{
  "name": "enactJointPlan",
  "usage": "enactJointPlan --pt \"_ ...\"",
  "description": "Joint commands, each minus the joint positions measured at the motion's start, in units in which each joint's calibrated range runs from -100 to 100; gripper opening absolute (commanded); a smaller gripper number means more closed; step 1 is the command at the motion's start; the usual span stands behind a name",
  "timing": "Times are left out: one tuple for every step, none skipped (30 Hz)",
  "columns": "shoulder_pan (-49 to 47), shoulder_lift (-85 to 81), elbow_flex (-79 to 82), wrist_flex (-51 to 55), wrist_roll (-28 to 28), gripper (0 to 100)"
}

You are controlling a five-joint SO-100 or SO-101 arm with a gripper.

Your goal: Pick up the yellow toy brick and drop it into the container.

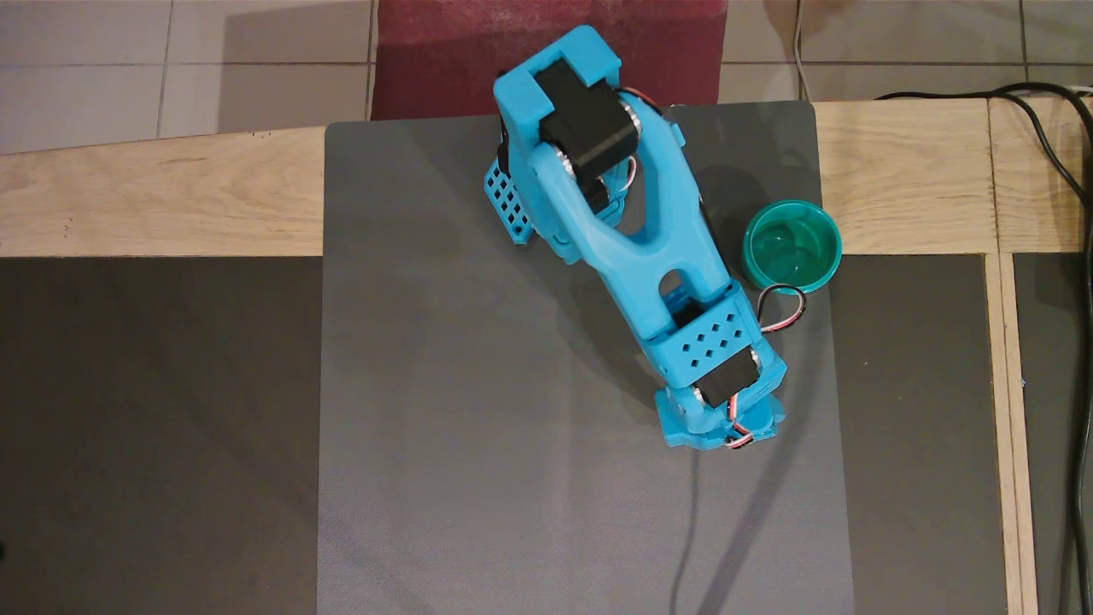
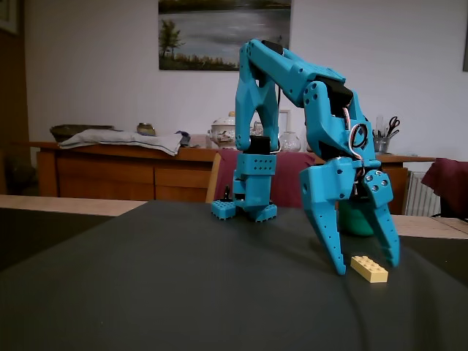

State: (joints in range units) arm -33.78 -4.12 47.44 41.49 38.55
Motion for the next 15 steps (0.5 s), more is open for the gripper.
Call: enactJointPlan --pt "1.1 0.2 -1.0 -0.8 0.2 10" --pt "1.3 0.2 -1.0 -0.8 0.2 6" --pt "1.3 0.2 -1.0 -0.8 0.2 3" --pt "1.7 0.2 -1.0 -0.8 0.1 0" --pt "1.9 0.2 -1.0 -0.8 0.1 0" --pt "1.9 0.2 -0.9 -0.7 0.1 0" --pt "1.9 0.2 -0.9 -0.4 0.1 0" --pt "1.9 0.2 -0.9 -0.1 0.1 0" --pt "1.8 0.2 -0.9 -0.1 0.0 0" --pt "1.7 0.0 -0.9 0.4 -0.1 0" --pt "1.6 -0.5 -0.9 1.2 -0.1 0" --pt "1.2 -0.9 -0.9 2.2 -0.1 0" --pt "0.9 -1.4 -1.7 4.4 -0.1 0" --pt "0.5 -2.6 -2.1 6.4 -0.1 0" --pt "0.0 -4.4 -2.7 8.7 -0.2 0"
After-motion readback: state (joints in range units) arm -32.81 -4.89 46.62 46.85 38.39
